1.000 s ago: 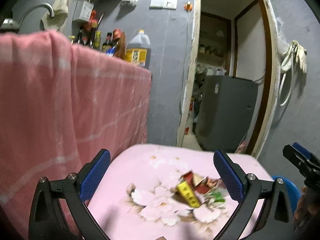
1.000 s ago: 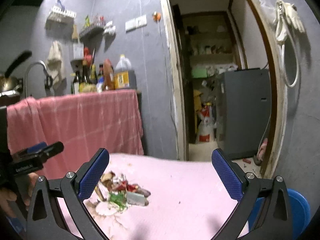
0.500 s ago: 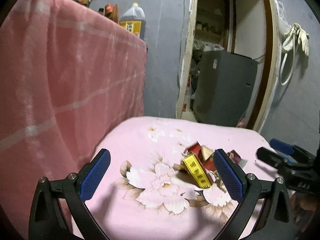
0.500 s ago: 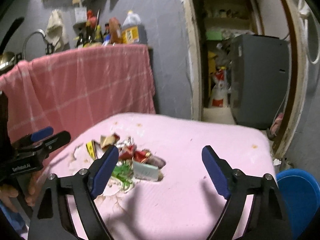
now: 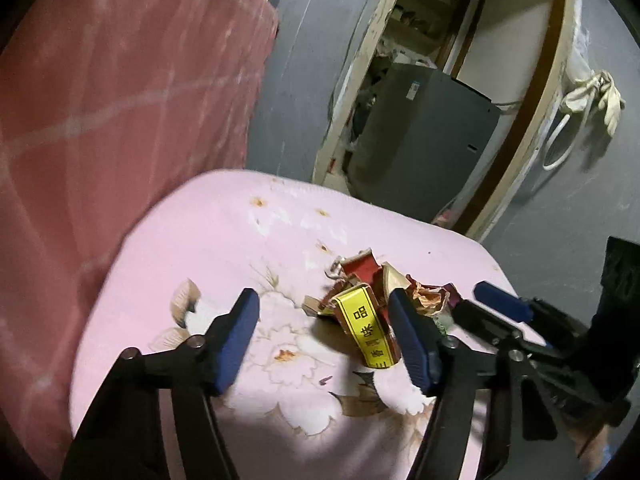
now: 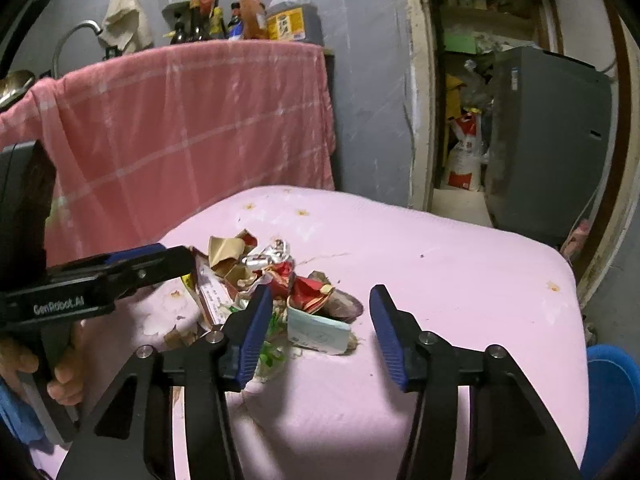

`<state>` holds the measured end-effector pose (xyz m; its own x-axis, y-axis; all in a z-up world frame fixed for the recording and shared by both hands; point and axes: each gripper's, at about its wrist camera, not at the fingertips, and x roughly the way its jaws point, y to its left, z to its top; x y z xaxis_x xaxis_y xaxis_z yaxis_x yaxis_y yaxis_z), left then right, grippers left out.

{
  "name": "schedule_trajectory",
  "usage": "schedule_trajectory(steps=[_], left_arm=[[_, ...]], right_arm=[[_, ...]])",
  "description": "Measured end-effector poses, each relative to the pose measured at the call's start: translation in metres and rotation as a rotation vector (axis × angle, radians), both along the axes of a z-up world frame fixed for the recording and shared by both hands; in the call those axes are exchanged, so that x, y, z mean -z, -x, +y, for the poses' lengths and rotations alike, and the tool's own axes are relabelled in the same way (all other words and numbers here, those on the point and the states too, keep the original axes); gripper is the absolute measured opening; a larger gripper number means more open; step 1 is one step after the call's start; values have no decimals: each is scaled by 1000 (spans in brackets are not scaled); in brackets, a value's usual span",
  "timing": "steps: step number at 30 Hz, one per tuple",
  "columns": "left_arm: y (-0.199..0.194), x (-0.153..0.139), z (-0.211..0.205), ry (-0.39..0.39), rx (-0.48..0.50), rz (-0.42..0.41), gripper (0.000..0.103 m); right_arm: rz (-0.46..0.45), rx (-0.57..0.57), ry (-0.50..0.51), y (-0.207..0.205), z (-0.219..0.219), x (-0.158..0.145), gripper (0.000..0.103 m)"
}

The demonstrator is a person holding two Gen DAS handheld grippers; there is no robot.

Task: Collect trash
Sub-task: 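Grasp the yellow-labelled box with the left tool while the right tool grasps a red wrapper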

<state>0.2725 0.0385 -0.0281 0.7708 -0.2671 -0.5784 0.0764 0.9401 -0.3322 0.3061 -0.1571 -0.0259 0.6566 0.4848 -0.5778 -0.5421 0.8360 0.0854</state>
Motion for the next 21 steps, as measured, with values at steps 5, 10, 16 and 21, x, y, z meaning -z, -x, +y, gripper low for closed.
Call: schedule_trajectory(steps=[5, 10, 16, 21], left_arm=[[-5, 3, 0, 51, 30, 45, 47], [-8, 0, -3, 57, 58, 62, 32], [-5, -1, -3, 71, 55, 78, 29], [-1, -3, -1, 81, 40, 74, 29]], right_arm=[[23, -14, 25, -2, 5, 5, 42], [38, -20, 34, -4, 6, 7, 34], [48, -30, 40, -2, 7, 9, 31], [53, -32, 26, 1, 4, 9, 31]])
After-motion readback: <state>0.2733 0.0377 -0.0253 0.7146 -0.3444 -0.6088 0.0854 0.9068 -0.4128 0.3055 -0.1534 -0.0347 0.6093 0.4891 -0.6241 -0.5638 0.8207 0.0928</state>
